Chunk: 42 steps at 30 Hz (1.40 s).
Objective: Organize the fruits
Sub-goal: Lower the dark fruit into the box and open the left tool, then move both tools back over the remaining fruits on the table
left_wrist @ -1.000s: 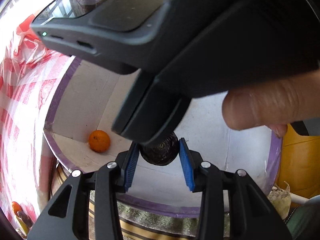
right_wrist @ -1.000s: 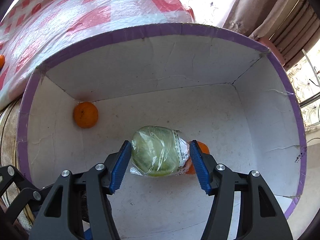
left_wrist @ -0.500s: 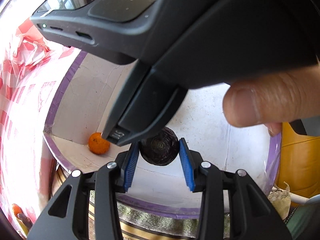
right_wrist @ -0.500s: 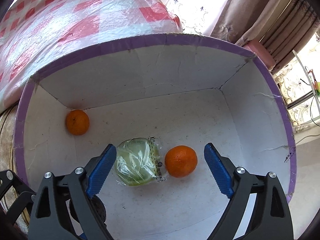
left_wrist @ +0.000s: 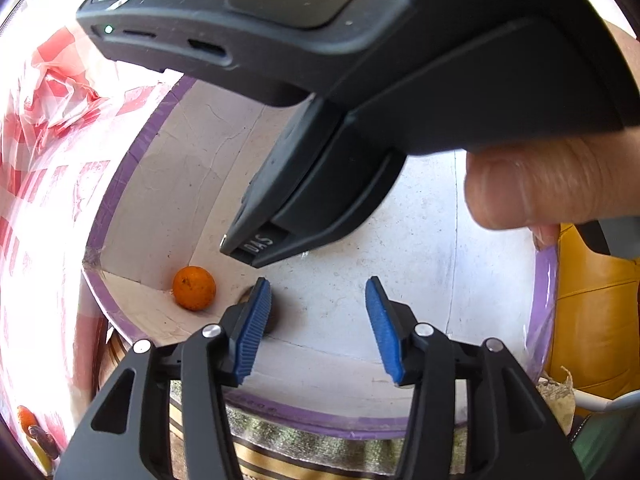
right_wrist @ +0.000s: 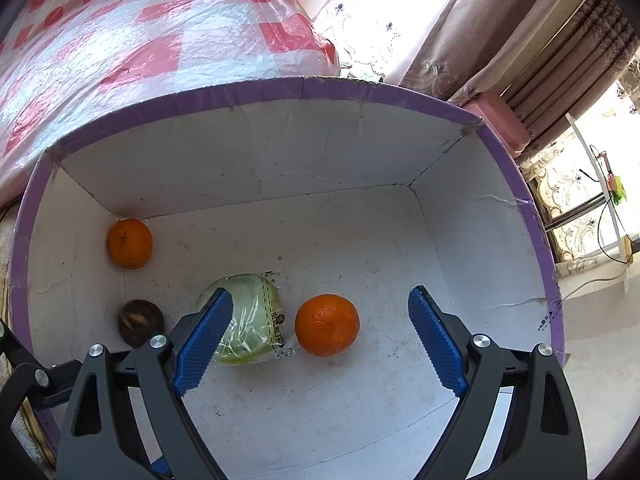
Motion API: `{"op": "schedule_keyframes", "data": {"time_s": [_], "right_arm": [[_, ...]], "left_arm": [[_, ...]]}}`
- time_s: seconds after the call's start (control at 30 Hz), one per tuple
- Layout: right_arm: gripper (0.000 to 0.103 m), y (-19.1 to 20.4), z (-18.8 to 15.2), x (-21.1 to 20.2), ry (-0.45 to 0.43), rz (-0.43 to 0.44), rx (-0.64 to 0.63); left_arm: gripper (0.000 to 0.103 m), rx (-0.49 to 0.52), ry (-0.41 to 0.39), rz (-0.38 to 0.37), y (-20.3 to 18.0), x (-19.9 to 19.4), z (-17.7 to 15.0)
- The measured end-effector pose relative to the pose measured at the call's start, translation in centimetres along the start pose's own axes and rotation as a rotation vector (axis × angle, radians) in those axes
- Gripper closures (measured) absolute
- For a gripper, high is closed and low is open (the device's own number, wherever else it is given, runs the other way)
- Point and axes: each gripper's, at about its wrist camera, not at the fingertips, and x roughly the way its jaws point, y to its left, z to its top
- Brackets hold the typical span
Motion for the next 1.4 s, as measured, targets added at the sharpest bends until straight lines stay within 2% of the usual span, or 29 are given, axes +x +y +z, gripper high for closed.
{"op": "schedule_keyframes", "data": {"time_s": [0.23,0.37,0.6,0.83,1.07,1.2,1.4], "right_arm": [[0.017,0.3,-0.1,0.1,-0.004,-0.001,0.001],[0.017,-0.4,0.0,-0.2,-0.017,0.014,0.033],[0.017,-1.7,0.3,-1.6,-0.07,0.055,0.096],[0.017,-3.4,1.0,-4.8,-0.217,0.09,0.202],[0.017,-3.4,1.4,-8.7,-0.375,0.194,0.304],[0.017,-1.5,2.0,-10.3,-0.42,0.254,0.301],[0.017,2.9,2.9,-11.2,-0.427,0.332,0.245]], "left_arm": [[0.051,-0.007,-0.016,-0.013,0.1,-0.2,-0.1],[0.034,-0.024,-0.064,-0.014,0.5,-1.3,-0.4],[0.027,-0.101,-0.134,0.016,1.9,-3.0,-0.8],[0.025,-0.29,-0.254,0.062,4.9,-6.0,-1.9],[0.024,-0.508,-0.378,0.15,8.8,-9.8,-5.1],[0.024,-0.599,-0.41,0.175,11.6,-11.4,-7.4],[0.024,-0.671,-0.431,0.231,13.7,-13.4,-10.4]]}}
